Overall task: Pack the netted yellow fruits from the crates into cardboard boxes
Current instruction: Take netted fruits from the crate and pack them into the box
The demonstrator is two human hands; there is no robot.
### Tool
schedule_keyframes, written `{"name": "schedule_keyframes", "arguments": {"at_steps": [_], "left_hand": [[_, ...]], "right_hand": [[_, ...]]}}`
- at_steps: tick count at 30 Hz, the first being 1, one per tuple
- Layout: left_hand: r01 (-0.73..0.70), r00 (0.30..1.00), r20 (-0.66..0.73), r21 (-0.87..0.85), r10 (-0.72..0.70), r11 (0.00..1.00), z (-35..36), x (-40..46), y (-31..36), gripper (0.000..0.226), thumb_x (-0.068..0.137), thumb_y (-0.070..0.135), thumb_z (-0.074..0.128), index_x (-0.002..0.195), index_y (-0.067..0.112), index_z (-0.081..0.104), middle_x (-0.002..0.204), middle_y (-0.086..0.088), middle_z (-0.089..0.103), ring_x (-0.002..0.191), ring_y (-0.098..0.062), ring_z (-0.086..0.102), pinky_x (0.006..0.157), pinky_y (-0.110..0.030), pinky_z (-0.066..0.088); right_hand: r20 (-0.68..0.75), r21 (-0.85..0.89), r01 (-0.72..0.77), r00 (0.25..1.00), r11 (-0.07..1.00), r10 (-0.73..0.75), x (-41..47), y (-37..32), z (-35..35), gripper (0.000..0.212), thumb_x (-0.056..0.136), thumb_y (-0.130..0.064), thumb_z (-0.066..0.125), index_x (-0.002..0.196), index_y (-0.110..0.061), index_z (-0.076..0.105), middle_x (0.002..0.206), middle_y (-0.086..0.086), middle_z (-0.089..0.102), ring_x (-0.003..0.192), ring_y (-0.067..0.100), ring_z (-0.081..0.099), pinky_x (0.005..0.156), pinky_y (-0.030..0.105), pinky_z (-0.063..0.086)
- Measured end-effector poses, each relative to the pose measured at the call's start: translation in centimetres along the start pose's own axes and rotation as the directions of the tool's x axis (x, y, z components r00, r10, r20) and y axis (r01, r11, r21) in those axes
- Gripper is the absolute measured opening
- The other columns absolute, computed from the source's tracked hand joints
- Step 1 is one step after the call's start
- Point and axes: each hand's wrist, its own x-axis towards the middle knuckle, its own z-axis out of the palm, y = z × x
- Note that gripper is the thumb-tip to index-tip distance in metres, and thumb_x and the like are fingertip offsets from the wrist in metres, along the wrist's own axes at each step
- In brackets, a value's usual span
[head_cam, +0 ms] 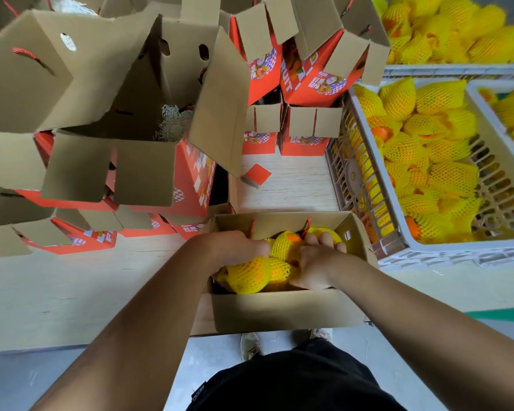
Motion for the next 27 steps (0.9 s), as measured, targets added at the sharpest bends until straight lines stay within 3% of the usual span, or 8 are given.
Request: {"name": "schedule_keyframes", "arguments": {"at_steps": [3,5,10,13,15,21,23,27], "left_hand": [[0.005,1.000,0.014,0.039,-0.005,0.999,-0.1,-0.2,0.3,0.103,0.064,0.070,0.049,0.152,0.017,0.045,0.153,-0.010,0.042,0.128,-0.031,0.043,0.098,-0.040,0.030],[-0.010,1.000,0.004,0.009,0.010,1.000,0.1,-0.2,0.5,0.091,0.071,0.066,0.052,0.146,0.016,0.051,0.145,-0.010,0.046,0.116,-0.028,0.043,0.096,-0.041,0.031],[-0.131,0.990,-0.074,-0.139,0.122,0.982,0.2,-0.6,-0.4,0.051,0.068,0.061,0.056,0.104,0.027,0.065,0.114,-0.001,0.060,0.101,-0.017,0.055,0.084,-0.037,0.047],[-0.206,0.969,-0.186,-0.220,0.166,0.954,0.4,-0.6,-0.5,0.038,0.076,0.059,0.059,0.103,0.033,0.061,0.107,0.002,0.060,0.099,-0.015,0.057,0.077,-0.033,0.048],[-0.245,0.954,-0.232,-0.241,0.189,0.939,0.6,-0.6,-0.2,0.035,0.079,0.058,0.057,0.103,0.033,0.059,0.104,0.005,0.060,0.098,-0.014,0.058,0.075,-0.032,0.046],[-0.313,0.927,-0.309,-0.325,0.212,0.892,0.4,-2.0,0.5,0.052,0.065,0.063,0.051,0.105,0.032,0.062,0.086,0.007,0.058,0.086,-0.016,0.057,0.069,-0.032,0.043],[-0.312,0.928,-0.311,-0.348,0.205,0.884,-0.2,-2.7,0.7,0.051,0.067,0.063,0.051,0.107,0.033,0.062,0.088,0.009,0.057,0.087,-0.013,0.057,0.067,-0.031,0.042],[-0.201,0.970,-0.209,-0.388,0.126,0.899,-1.6,-3.7,0.0,0.044,0.072,0.063,0.054,0.096,0.029,0.066,0.100,0.000,0.065,0.097,-0.021,0.062,0.085,-0.040,0.054]], "right_hand": [[0.208,0.067,-0.060,0.977,0.996,0.045,0.0,-0.4,-1.1,0.116,0.070,-0.089,0.040,0.162,-0.023,0.016,0.171,0.003,-0.008,0.154,0.041,-0.009,0.117,0.064,0.014],[0.190,0.101,-0.103,0.978,0.990,0.082,0.2,-1.2,-0.7,0.136,0.053,-0.104,0.029,0.161,-0.022,0.020,0.170,0.003,-0.002,0.152,0.042,-0.006,0.114,0.064,0.014],[0.019,-0.038,-0.096,0.995,0.995,0.097,0.6,-2.2,0.4,0.097,0.073,-0.088,0.048,0.146,-0.025,0.049,0.154,0.005,0.023,0.138,0.036,0.016,0.106,0.060,0.020],[-0.022,-0.158,-0.057,0.998,0.986,0.054,0.1,-1.0,-0.2,0.065,0.084,-0.061,0.063,0.141,-0.032,0.052,0.153,0.003,0.022,0.139,0.036,0.016,0.110,0.059,0.017],[-0.065,-0.229,-0.040,0.998,0.973,0.026,-0.2,-0.7,-0.4,0.065,0.085,-0.046,0.068,0.145,-0.029,0.049,0.151,0.002,0.023,0.139,0.035,0.017,0.111,0.054,0.019],[-0.182,-0.027,0.039,0.982,0.999,-0.043,-0.7,-0.6,-0.3,0.095,0.068,-0.089,0.050,0.142,-0.030,0.040,0.135,0.003,0.033,0.130,0.031,0.029,0.105,0.049,0.026],[-0.257,0.057,0.123,0.961,0.991,-0.104,-0.5,-1.3,0.3,0.093,0.070,-0.091,0.048,0.143,-0.035,0.034,0.134,0.002,0.035,0.130,0.030,0.030,0.107,0.048,0.027],[-0.163,-0.019,0.159,0.974,0.987,-0.160,0.5,-2.7,0.7,0.074,0.084,-0.081,0.049,0.144,-0.039,0.049,0.140,0.004,0.033,0.135,0.033,0.028,0.110,0.048,0.026]]}}
